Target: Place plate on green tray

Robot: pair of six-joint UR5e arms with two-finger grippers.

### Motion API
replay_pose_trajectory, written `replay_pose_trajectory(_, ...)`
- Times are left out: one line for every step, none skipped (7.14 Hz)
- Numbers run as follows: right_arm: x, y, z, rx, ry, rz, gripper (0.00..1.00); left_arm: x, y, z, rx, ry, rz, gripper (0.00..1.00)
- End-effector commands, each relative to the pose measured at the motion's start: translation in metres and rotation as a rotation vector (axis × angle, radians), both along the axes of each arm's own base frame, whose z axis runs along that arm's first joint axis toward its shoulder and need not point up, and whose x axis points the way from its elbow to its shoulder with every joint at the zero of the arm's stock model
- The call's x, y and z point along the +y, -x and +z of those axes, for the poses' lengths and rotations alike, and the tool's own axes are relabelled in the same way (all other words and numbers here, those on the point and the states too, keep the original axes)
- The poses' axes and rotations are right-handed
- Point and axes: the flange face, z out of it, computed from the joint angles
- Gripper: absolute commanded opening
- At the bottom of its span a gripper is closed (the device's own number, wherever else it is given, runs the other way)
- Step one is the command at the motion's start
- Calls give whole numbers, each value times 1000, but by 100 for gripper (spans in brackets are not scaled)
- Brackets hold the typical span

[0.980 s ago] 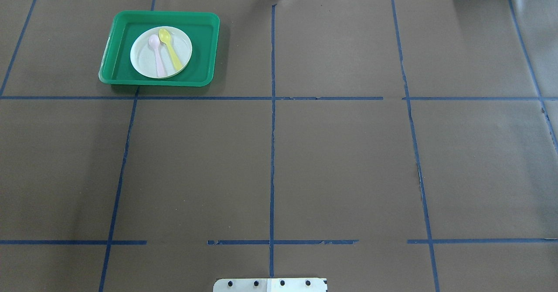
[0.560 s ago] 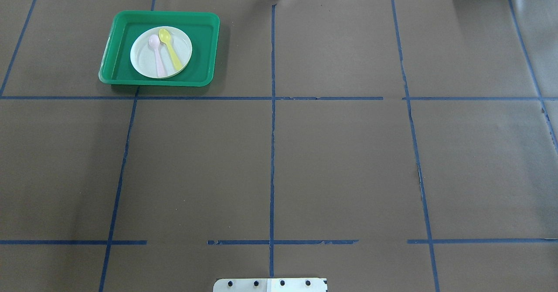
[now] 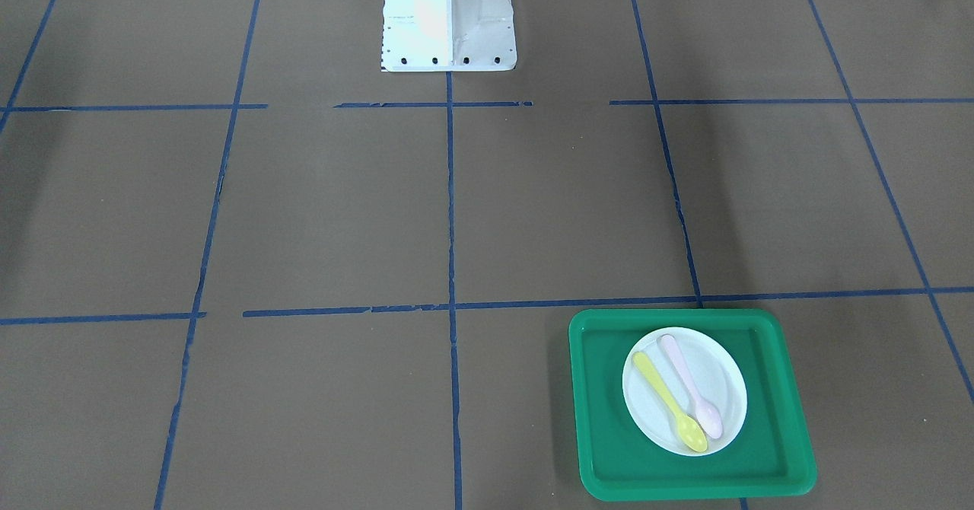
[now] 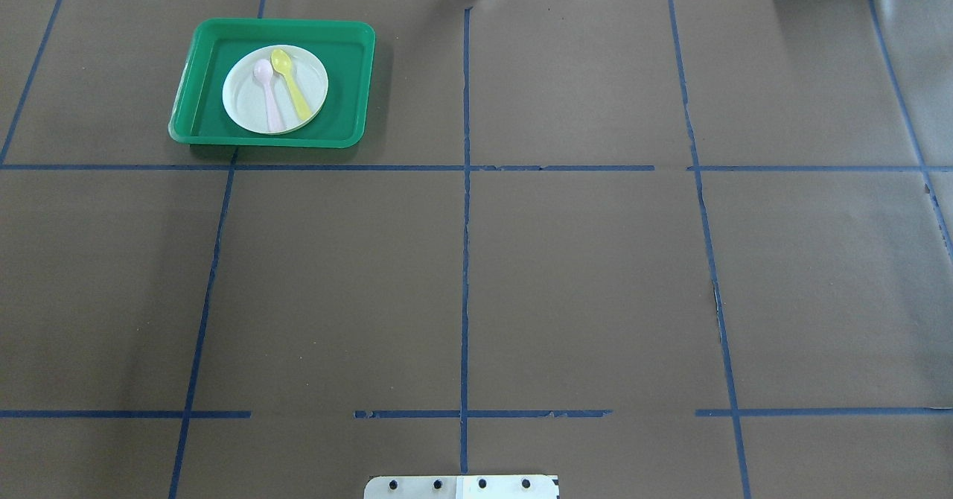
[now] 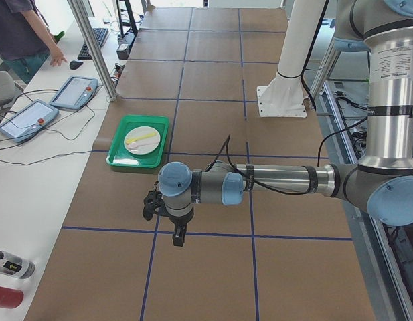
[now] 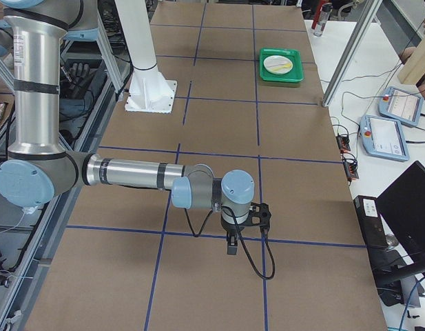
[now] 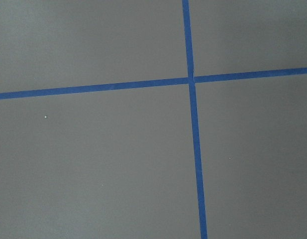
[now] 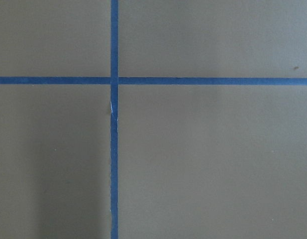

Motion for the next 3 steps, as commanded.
replay_pose_trajectory(0,0,1,0,0,0,100,0,0,0,0,-1,2,100)
replay_pose_trajectory(0,0,0,0,-1,0,100,-1,0,-1,0,-3,2,100)
replay_pose_trajectory(0,0,0,0,0,0,100,-1,0,-1,1,-3,1,100)
